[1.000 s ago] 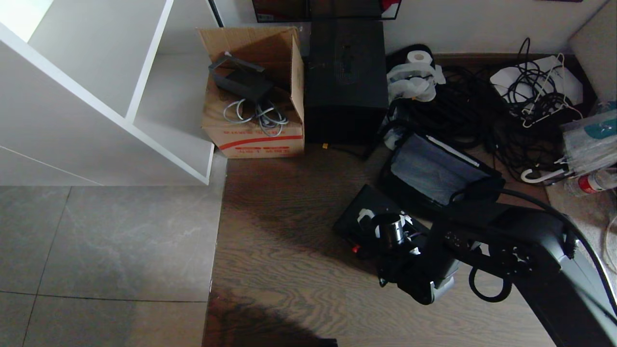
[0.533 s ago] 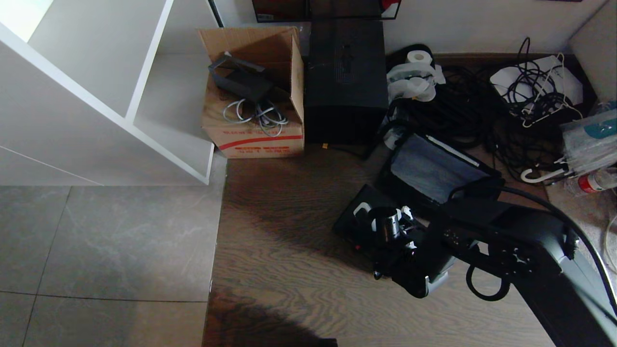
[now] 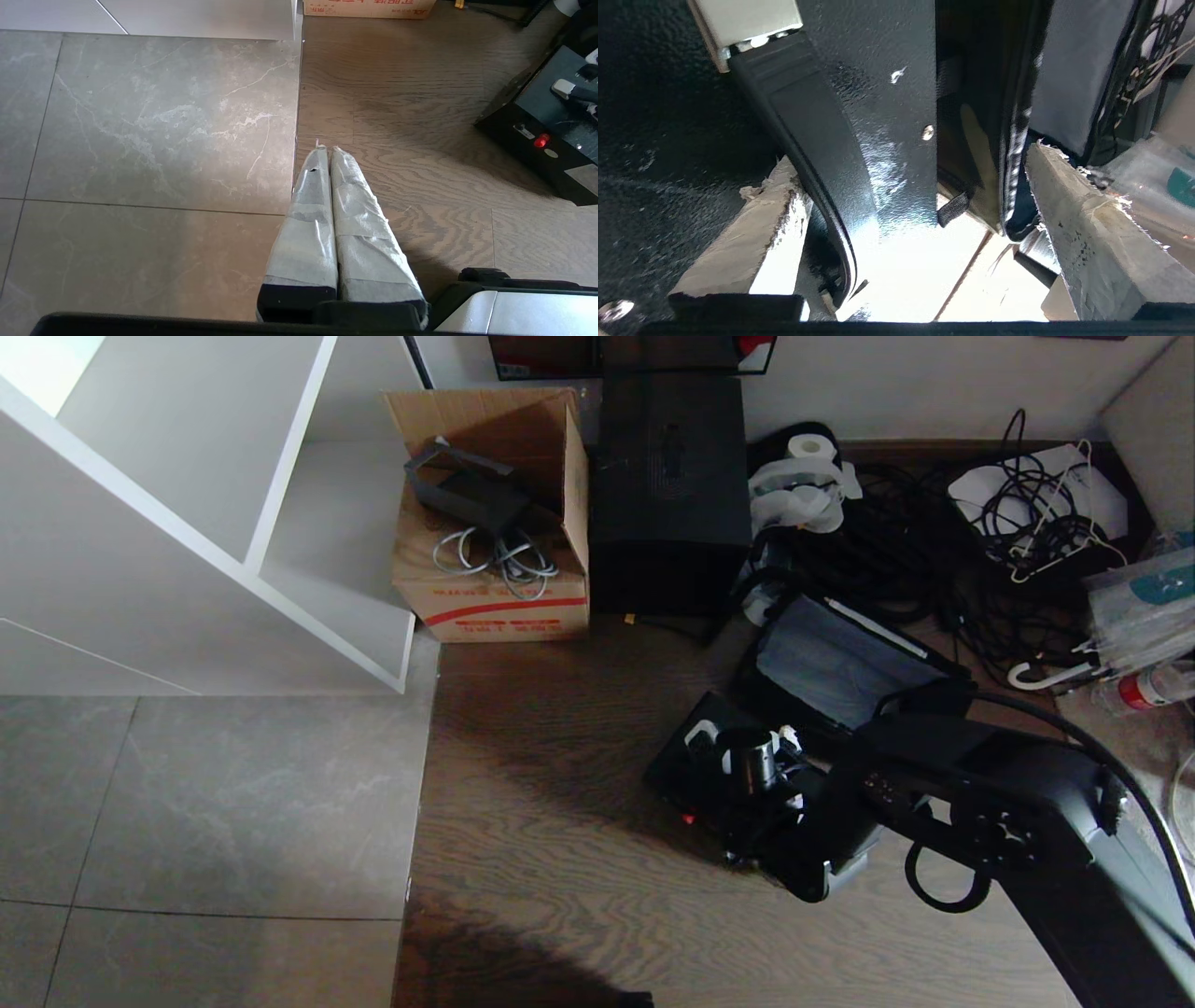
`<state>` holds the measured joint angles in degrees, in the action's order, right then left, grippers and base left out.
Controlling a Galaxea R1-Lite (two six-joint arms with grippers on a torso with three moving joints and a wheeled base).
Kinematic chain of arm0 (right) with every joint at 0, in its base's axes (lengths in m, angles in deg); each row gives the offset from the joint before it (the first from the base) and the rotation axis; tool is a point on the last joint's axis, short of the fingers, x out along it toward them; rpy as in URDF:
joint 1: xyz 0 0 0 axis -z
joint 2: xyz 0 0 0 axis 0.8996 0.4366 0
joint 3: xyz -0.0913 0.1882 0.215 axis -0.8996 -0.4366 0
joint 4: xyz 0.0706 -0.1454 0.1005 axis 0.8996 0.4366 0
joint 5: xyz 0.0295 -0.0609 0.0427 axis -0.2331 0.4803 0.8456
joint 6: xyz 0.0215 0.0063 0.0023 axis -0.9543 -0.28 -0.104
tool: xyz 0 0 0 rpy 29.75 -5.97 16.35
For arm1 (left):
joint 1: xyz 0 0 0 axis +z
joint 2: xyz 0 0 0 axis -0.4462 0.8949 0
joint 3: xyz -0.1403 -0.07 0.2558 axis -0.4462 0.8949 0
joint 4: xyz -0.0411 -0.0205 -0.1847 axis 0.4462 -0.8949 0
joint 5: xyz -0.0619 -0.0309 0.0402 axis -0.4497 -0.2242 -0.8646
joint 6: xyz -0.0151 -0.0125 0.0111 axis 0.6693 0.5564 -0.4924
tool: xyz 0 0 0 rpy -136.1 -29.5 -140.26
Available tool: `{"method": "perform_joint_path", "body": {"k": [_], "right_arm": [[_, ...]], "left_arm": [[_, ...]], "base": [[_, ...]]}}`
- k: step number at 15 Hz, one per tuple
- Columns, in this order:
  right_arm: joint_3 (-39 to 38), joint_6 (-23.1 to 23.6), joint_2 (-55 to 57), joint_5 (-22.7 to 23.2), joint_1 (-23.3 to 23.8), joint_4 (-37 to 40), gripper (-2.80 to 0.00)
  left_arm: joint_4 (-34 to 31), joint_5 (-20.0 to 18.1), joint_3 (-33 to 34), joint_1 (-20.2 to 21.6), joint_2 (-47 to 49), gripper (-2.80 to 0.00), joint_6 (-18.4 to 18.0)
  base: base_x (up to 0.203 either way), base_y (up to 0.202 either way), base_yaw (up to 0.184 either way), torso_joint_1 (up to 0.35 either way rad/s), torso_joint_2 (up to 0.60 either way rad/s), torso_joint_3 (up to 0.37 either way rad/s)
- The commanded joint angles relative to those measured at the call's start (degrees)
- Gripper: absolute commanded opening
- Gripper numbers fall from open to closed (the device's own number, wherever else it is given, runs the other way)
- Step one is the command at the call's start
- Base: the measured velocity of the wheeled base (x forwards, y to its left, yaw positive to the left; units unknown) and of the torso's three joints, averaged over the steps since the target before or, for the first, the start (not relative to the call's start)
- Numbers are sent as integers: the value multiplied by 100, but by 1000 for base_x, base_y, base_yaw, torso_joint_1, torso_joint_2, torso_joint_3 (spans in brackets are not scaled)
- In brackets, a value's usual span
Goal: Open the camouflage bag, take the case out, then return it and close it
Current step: Place the black box back
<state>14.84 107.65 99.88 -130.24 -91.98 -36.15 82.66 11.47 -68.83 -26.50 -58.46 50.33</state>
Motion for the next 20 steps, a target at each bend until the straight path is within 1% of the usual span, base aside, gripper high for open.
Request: {"method": "perform_joint_path", "body": {"k": [1,5,12,17,20], "right_arm": [[82,42,-113,-37,109,67,0],[224,52,-214,-30,265,279,0],[701,123,-125,-11,572,604,0],[771,126,-83,-3,587,675,0],[872,123,-82,29,701,891,0]], "left_arm": [[0,-3,0,0,-2,-280,0],[0,-6,0,0,-2,-280,0],[0,-6,0,0,-2,-280,0],[4,-6,0,0,-2,-280,0],[0,-6,0,0,-2,-280,0]], "base": [[0,0,0,0,0,0],[0,0,0,0,0,0],[0,0,0,0,0,0],[0,0,0,0,0,0],[0,0,0,0,0,0]]}}
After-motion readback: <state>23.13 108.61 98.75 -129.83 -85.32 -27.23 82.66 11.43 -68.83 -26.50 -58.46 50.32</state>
